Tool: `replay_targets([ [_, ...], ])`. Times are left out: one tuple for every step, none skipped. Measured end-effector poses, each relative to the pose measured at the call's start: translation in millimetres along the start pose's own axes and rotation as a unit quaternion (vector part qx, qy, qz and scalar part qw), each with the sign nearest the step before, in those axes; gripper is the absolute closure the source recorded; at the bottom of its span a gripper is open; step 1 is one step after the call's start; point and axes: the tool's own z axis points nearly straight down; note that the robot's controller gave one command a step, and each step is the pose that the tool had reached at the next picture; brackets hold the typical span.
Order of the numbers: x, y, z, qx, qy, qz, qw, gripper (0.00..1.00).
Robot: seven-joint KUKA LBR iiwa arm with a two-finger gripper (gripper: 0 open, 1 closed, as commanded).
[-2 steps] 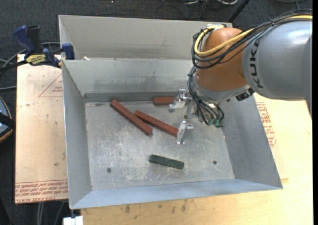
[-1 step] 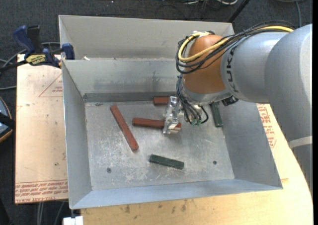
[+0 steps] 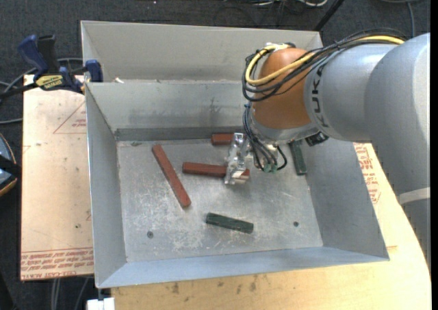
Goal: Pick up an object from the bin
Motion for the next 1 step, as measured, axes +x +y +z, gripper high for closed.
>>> replay_targets([
  [-8.6, 5.8, -151.5, 0.002, 0.0043, 0.018, 0.9998, 1.00],
])
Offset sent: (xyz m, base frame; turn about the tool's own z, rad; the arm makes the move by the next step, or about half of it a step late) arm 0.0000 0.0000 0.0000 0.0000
